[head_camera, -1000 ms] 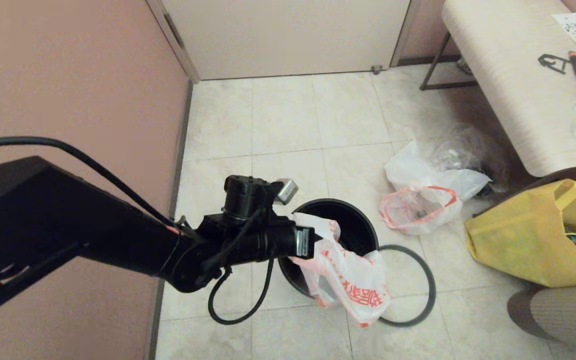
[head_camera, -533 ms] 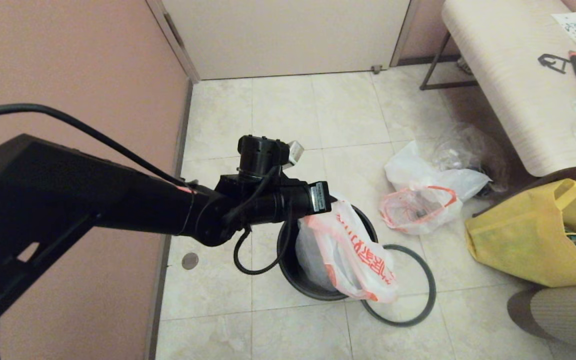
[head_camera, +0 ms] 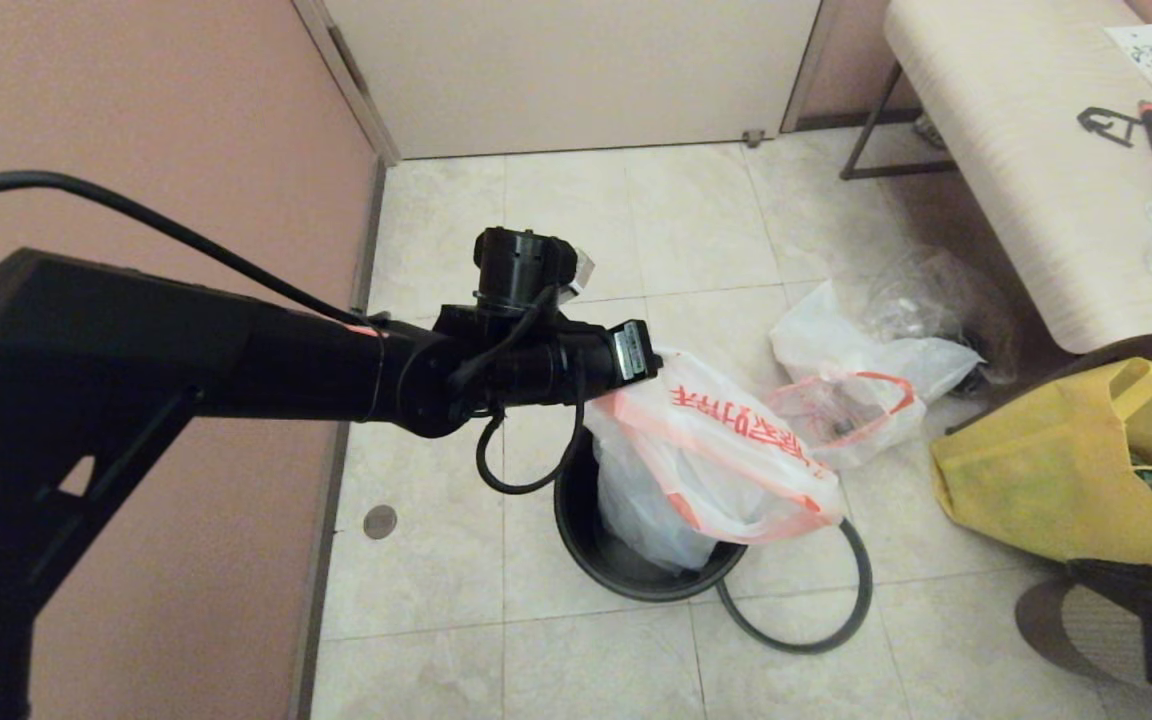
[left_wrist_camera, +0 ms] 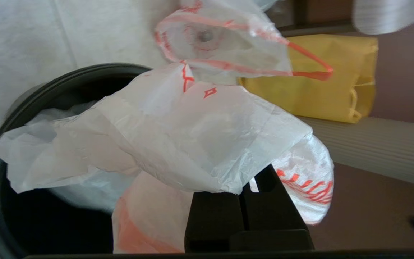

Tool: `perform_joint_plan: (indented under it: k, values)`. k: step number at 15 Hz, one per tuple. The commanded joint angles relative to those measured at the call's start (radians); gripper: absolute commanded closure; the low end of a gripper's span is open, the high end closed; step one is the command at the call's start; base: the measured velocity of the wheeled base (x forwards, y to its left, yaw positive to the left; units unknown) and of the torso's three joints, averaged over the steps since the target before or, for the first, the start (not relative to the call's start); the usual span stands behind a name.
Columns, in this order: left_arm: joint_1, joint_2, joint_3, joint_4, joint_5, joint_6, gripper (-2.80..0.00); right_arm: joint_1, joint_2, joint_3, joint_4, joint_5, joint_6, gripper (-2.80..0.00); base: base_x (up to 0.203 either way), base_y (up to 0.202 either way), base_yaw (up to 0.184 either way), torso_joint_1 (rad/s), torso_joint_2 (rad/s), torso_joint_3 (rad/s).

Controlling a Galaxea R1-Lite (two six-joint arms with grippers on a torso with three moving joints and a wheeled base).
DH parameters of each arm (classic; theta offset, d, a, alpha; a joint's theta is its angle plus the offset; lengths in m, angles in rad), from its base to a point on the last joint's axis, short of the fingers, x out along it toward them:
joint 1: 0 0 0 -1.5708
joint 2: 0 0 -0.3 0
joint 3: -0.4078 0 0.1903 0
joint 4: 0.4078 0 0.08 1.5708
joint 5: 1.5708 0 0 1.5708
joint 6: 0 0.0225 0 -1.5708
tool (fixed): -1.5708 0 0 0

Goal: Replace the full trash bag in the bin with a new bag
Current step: Put the new garbage bag on the trash can

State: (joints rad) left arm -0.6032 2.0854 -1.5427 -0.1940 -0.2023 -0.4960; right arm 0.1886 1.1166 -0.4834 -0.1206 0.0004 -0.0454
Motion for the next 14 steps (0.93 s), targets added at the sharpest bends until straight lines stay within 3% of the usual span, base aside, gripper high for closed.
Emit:
perform_joint_plan:
  k: [1,4,10,11,14]
  values:
    - [-0.002,0.010,-0.014,0.015,0.017,-0.003,0.00,0.076,0.200,-0.001,-0.094,-0.028,0.048,0.00,0.000,0.000,0.000,0.000,0.00,0.000]
    - [0.002,0.018,-0.008,0.055,0.049,-0.003,0.00,0.115,0.342,0.024,-0.240,-0.057,0.120,0.00,0.000,0.000,0.000,0.000,0.00,0.000]
    - [0.099,0.012,-0.023,0.068,0.063,-0.003,0.00,0.129,0.736,0.074,-0.740,-0.069,0.111,0.00,0.000,0.000,0.000,0.000,0.00,0.000]
    - [0.110,0.010,-0.024,0.068,0.061,-0.003,0.00,0.133,0.763,0.083,-0.811,-0.076,0.105,-2.80,0.000,0.000,0.000,0.000,0.00,0.000]
    - [0.116,0.015,-0.019,0.068,0.063,-0.001,0.00,0.131,0.802,0.089,-0.973,-0.077,0.084,-2.80,0.000,0.000,0.000,0.000,0.00,0.000]
